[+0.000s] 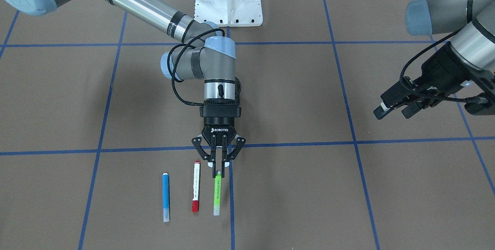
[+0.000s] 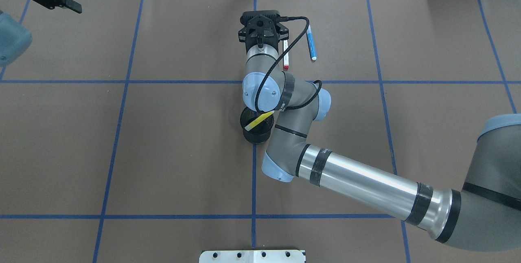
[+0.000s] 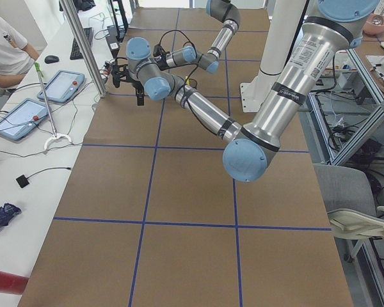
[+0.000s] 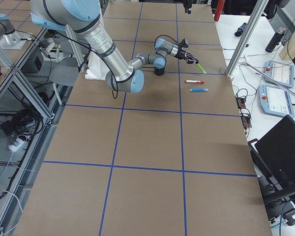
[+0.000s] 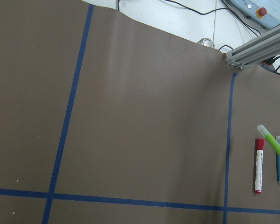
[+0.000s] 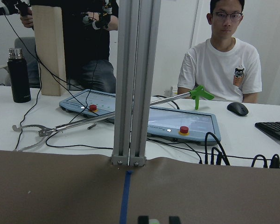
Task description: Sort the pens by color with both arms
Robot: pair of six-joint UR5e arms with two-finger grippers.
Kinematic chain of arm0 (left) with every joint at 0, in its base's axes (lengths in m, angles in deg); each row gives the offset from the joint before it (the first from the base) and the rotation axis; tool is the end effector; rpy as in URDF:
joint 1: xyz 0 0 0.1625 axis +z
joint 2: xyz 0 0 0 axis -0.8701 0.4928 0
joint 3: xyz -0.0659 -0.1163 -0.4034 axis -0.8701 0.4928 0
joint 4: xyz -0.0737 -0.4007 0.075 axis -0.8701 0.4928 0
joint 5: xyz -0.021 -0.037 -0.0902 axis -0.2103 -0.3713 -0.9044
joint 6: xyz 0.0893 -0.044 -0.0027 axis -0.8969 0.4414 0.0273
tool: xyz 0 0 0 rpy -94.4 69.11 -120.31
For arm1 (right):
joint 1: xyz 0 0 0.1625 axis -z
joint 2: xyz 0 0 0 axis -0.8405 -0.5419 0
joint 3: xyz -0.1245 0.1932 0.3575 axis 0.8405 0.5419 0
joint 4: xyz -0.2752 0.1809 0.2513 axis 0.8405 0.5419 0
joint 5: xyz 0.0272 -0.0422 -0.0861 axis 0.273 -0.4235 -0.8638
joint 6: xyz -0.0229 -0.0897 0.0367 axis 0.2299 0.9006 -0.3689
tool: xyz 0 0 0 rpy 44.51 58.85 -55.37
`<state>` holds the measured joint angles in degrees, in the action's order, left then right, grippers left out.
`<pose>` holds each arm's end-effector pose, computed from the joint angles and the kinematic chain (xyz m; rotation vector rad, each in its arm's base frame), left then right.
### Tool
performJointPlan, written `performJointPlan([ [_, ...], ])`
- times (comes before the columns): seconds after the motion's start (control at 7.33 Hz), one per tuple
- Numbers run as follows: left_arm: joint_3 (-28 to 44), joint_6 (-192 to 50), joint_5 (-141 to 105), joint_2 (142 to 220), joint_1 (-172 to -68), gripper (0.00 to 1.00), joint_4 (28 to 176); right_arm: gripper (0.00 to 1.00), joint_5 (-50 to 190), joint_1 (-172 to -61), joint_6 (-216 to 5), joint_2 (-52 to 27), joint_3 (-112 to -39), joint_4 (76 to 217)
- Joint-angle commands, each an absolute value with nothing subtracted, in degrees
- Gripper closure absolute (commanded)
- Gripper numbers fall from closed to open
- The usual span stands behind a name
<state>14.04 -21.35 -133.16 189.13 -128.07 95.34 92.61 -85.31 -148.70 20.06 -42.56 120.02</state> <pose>0.1857 -0.6096 0.2790 0.1242 1.1517 -0.2644 -0.6178 -0.5603 0.2113 1.1110 -0.5701 0.3962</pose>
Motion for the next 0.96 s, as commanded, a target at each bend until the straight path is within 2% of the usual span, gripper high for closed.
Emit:
performJointPlan([
  [0.0,13.99,-21.37,-133.17,188.83,-128.06,0.01,95.36,1.0,92.24,-84.96,-148.39,20.35,-40.25,119.94],
  [0.41,14.17,-21.28,-133.17,188.91,-127.97,0.01,95.36,1.0,92.24,-84.96,-148.13,21.41,-38.75,119.58],
  [0.55,14.17,-21.28,-133.17,188.91,-127.97,0.01,95.36,0.8,92.85,-85.05,-148.13,21.41,-39.53,119.41],
  [0.68,14.17,-21.28,-133.17,188.91,-127.97,0.01,95.36,0.02,96.42,-85.4,-146.04,20.54,-41.45,116.45],
  [0.82,14.26,-21.28,-133.09,188.91,-127.97,0.01,95.36,0.0,97.24,-85.49,-143.76,18.53,-43.03,113.46],
])
